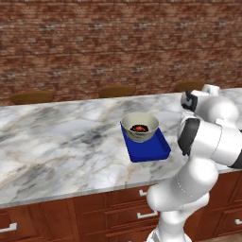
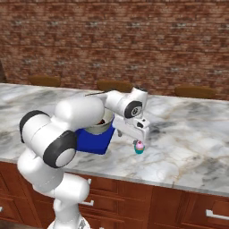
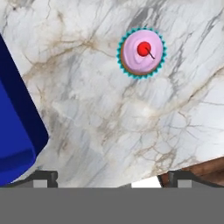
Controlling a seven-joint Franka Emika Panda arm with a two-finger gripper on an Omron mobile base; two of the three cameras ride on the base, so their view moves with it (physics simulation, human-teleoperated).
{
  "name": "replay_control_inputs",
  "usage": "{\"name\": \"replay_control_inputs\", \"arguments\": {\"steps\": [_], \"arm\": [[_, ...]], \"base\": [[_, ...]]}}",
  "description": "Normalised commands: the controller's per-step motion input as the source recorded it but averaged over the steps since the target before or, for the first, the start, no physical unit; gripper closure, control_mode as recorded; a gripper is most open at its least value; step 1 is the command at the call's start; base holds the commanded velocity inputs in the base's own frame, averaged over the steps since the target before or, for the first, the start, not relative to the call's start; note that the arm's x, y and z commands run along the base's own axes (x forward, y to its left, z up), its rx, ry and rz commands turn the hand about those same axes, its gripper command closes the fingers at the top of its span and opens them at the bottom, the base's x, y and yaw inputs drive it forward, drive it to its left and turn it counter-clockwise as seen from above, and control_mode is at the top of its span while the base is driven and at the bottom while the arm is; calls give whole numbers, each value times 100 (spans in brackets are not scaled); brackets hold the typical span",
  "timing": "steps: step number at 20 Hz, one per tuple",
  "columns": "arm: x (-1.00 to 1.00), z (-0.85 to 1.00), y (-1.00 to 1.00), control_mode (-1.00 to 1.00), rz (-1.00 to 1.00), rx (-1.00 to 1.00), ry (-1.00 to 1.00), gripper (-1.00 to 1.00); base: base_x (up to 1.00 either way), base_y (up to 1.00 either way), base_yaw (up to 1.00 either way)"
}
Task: Place the bowl with donut and the cupcake onto the tray.
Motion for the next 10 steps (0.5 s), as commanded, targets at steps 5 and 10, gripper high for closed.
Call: {"name": "replay_control_inputs", "arguments": {"steps": [5,10], "arm": [[-6,-9,-33,-100,0,-4,3,-100],[16,-15,-41,-100,1,-2,0,-100]], "base": [[0,0,0],[0,0,0]]}}
